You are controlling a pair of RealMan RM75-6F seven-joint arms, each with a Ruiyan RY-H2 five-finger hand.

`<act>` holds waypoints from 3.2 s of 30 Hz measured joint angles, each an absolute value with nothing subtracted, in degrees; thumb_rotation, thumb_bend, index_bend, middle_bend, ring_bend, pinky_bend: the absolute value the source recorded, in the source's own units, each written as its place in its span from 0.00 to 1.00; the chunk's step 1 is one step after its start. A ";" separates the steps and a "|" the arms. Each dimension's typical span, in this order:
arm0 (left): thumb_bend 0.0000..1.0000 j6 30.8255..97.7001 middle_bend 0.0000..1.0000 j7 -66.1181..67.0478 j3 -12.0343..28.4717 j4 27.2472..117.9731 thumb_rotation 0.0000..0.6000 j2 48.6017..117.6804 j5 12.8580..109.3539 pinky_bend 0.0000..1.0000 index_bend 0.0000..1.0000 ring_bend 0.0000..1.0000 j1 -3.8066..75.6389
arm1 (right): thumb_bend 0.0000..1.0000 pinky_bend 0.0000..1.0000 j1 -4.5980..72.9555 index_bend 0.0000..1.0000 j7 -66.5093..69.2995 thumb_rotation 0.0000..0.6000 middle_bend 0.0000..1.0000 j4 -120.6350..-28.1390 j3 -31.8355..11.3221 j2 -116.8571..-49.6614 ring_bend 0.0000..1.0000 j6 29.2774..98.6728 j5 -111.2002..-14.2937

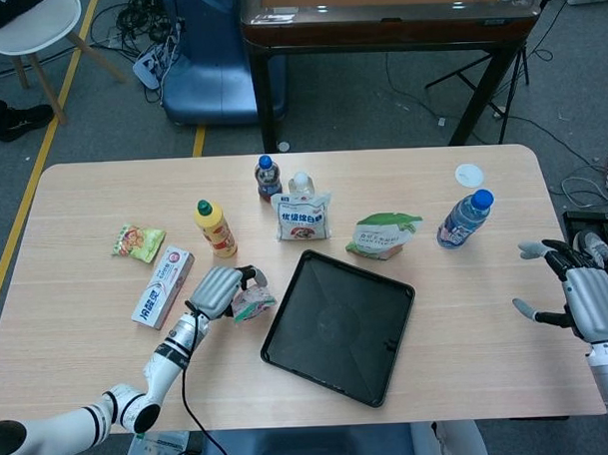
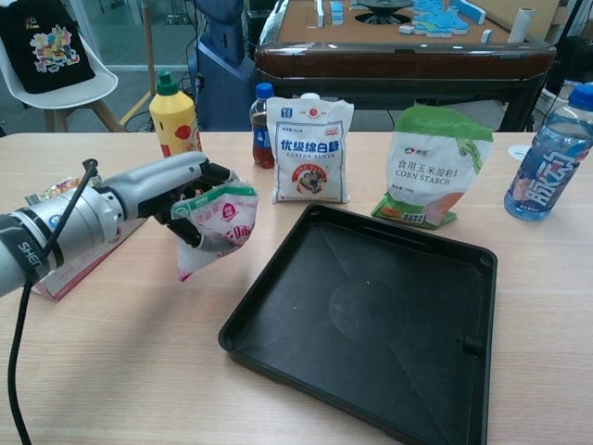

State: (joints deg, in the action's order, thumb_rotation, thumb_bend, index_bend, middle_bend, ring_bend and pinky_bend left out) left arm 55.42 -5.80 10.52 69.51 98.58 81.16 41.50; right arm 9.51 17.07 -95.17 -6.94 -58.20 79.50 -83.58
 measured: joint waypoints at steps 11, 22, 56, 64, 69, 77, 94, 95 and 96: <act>0.21 59.28 0.54 20.68 9.12 77.14 1.00 99.33 82.75 0.65 0.41 0.50 42.93 | 0.17 0.20 9.26 0.25 18.07 1.00 0.33 -94.55 -6.49 -58.44 0.16 80.32 -84.84; 0.21 59.86 0.54 41.30 8.40 74.81 1.00 105.29 80.49 0.65 0.40 0.50 44.79 | 0.16 0.20 9.23 0.25 18.47 1.00 0.33 -94.35 -6.19 -58.30 0.16 80.48 -85.40; 0.21 70.09 0.51 69.88 2.73 60.13 1.00 114.98 89.31 0.65 0.26 0.49 43.03 | 0.17 0.20 9.33 0.25 18.63 1.00 0.33 -94.36 -6.01 -58.24 0.16 80.54 -85.34; 0.24 69.02 0.51 74.77 2.32 59.56 1.00 115.11 89.75 0.65 0.22 0.49 42.43 | 0.17 0.20 9.39 0.25 18.70 1.00 0.33 -94.24 -6.06 -58.31 0.16 80.56 -85.35; 0.25 68.97 0.51 75.43 3.42 59.61 1.00 115.12 89.10 0.65 0.18 0.49 42.07 | 0.17 0.20 9.26 0.25 18.75 1.00 0.33 -94.21 -6.09 -58.23 0.16 80.69 -85.15; 0.26 68.30 0.50 77.80 2.50 59.39 1.00 114.77 89.48 0.65 0.15 0.49 41.69 | 0.16 0.20 9.31 0.25 18.62 1.00 0.33 -94.39 -6.08 -58.20 0.16 80.72 -85.32; 0.26 67.40 0.50 78.15 3.07 59.49 1.00 114.53 89.64 0.65 0.13 0.49 40.92 | 0.17 0.20 9.27 0.25 18.48 1.00 0.33 -94.60 -6.10 -58.09 0.16 80.86 -85.37; 0.26 67.37 0.50 77.69 3.34 59.78 1.00 114.56 89.24 0.65 0.13 0.49 40.86 | 0.17 0.20 9.25 0.25 18.47 1.00 0.33 -94.61 -6.10 -58.07 0.16 80.84 -85.31; 0.26 67.36 0.50 76.94 3.64 60.13 1.00 114.54 88.85 0.65 0.13 0.49 40.85 | 0.17 0.20 9.24 0.25 18.47 1.00 0.33 -94.61 -6.12 -58.05 0.16 80.83 -85.25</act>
State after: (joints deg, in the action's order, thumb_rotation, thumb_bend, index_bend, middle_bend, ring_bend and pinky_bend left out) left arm 67.36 76.94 3.64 60.13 114.54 88.85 40.85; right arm 9.24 18.47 -94.61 -6.12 -58.05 80.83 -85.25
